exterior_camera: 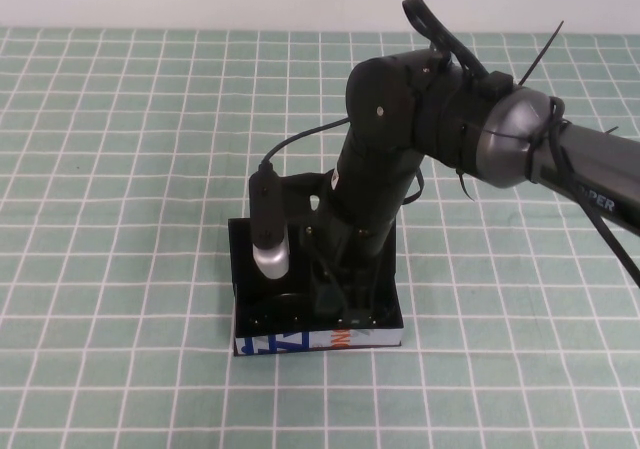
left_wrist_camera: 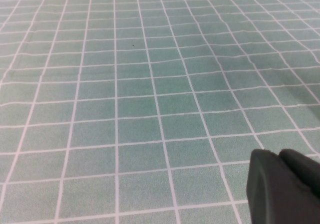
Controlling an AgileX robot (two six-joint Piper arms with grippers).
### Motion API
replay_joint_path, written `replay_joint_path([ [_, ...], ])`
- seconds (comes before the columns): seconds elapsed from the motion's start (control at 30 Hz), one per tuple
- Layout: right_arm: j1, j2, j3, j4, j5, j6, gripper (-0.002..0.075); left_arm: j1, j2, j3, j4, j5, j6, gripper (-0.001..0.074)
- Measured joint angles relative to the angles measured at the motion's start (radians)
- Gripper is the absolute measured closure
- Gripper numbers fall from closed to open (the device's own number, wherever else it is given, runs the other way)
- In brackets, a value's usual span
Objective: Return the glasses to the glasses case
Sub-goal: Place the glasses in the glasses case
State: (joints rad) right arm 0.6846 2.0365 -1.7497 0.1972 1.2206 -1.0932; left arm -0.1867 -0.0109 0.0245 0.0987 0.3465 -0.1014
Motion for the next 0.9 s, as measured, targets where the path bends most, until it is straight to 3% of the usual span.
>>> replay_joint_path([
  [0.5, 0.000, 0.000, -0.002, 0.108, -0.004, 0.004, 0.0613, 0.000, 0.000, 0.000, 0.000, 0.000, 0.000, 0.0737],
  [0.9, -0.002, 0.064, -0.006, 0.067, -0.089, 0.153, 0.0639, 0.000, 0.000, 0.000, 0.000, -0.002, 0.000, 0.0737],
])
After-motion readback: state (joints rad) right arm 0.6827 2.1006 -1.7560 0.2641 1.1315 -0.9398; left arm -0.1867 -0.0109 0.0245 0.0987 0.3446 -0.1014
